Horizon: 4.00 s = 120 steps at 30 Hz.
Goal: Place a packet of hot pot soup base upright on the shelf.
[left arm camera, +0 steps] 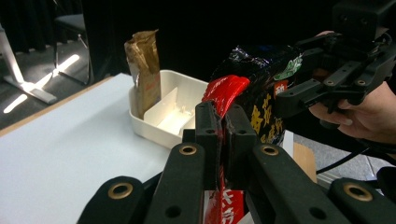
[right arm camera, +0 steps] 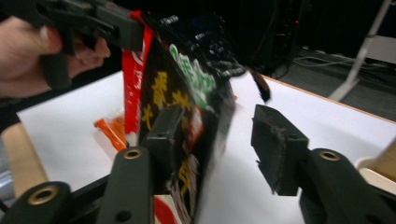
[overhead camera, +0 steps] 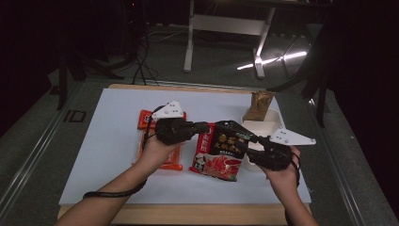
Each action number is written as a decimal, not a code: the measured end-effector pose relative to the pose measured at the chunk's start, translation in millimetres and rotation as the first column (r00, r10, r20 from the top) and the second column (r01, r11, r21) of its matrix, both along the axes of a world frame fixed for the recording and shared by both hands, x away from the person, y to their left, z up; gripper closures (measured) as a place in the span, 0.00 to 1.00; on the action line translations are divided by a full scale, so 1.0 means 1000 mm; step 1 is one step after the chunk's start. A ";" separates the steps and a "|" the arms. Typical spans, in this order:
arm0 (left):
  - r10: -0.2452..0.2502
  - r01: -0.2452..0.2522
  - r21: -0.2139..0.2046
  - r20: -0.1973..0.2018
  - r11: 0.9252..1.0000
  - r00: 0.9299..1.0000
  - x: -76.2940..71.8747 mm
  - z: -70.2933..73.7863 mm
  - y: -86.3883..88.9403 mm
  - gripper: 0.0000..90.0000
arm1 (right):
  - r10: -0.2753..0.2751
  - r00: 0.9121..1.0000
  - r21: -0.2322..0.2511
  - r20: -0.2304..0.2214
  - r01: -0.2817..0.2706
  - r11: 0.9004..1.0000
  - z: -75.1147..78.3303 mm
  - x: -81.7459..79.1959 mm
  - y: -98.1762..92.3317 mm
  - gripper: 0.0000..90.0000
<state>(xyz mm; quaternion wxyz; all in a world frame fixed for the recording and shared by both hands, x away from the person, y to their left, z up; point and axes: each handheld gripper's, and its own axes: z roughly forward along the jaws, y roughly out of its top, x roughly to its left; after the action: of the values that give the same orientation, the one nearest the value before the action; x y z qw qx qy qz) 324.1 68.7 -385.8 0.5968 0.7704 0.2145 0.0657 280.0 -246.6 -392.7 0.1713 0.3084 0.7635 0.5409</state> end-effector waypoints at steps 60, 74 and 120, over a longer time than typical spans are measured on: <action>0.046 -0.046 -0.001 -0.035 0.999 0.998 -0.026 -0.041 0.040 0.02 | -0.036 0.993 0.086 0.109 0.027 0.996 0.089 0.034 -0.029 0.86; 0.042 -0.042 0.008 -0.036 0.999 0.998 -0.046 -0.073 0.049 0.02 | -0.143 0.981 0.110 0.131 0.129 0.985 0.098 0.070 -0.055 0.86; 0.064 -0.068 -0.028 -0.120 0.997 0.991 -0.051 -0.114 0.064 0.02 | -0.231 0.972 0.019 0.050 0.231 0.973 0.016 0.144 -0.117 0.85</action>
<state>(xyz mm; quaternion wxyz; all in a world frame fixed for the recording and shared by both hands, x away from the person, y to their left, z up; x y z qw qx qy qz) 273.4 132.9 -499.9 0.5928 0.7556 0.2763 0.0358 424.4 -363.8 -376.4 0.2509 0.3821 0.7143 0.5300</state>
